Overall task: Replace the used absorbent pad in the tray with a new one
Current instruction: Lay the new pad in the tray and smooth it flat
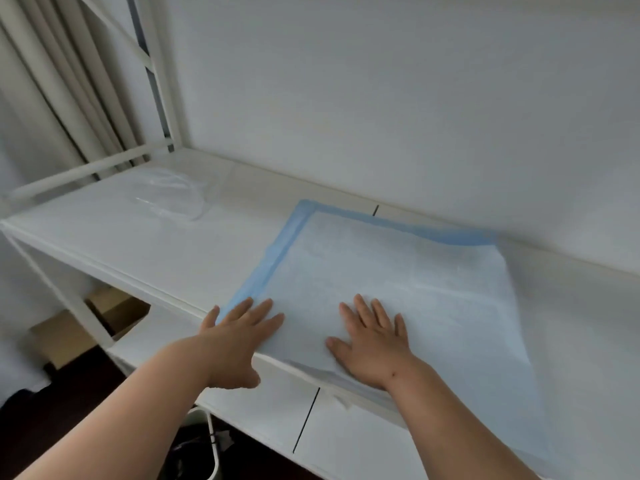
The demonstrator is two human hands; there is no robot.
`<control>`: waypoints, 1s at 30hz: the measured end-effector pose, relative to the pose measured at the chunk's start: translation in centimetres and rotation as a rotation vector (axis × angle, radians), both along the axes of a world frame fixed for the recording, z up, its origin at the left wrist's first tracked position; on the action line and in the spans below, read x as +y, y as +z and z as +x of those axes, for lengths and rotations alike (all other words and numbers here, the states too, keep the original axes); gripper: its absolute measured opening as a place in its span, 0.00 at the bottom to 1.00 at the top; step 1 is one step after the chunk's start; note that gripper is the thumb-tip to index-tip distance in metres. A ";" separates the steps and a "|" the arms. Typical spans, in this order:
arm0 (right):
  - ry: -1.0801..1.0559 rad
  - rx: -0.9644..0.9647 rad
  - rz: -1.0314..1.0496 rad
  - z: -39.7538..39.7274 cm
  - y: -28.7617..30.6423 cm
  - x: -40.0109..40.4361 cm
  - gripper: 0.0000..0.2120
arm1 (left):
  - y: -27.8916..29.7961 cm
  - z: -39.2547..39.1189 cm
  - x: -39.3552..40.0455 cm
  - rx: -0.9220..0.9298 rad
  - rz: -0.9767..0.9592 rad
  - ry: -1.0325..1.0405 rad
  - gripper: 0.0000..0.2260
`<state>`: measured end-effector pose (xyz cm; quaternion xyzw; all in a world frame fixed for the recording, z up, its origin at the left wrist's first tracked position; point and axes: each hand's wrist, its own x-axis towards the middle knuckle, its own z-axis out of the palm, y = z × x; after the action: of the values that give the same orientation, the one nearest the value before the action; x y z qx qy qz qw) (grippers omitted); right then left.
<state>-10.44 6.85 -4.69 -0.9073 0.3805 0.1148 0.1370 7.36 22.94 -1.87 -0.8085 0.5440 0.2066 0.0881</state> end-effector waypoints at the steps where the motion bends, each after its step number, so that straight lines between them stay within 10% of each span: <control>1: -0.016 -0.028 0.018 0.6 0.4 0.2 0.36 | 0.0 -0.1 0.2 -0.006 -0.004 0.013 0.39; 30: -0.019 -0.098 0.060 6.6 -0.3 1.1 0.33 | -2.7 0.8 0.6 -0.257 -0.812 0.089 0.12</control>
<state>-3.86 7.94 -4.97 -0.9036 0.3784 0.0805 0.1837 8.20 23.53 -4.52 -0.8193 0.5305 -0.1231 -0.1795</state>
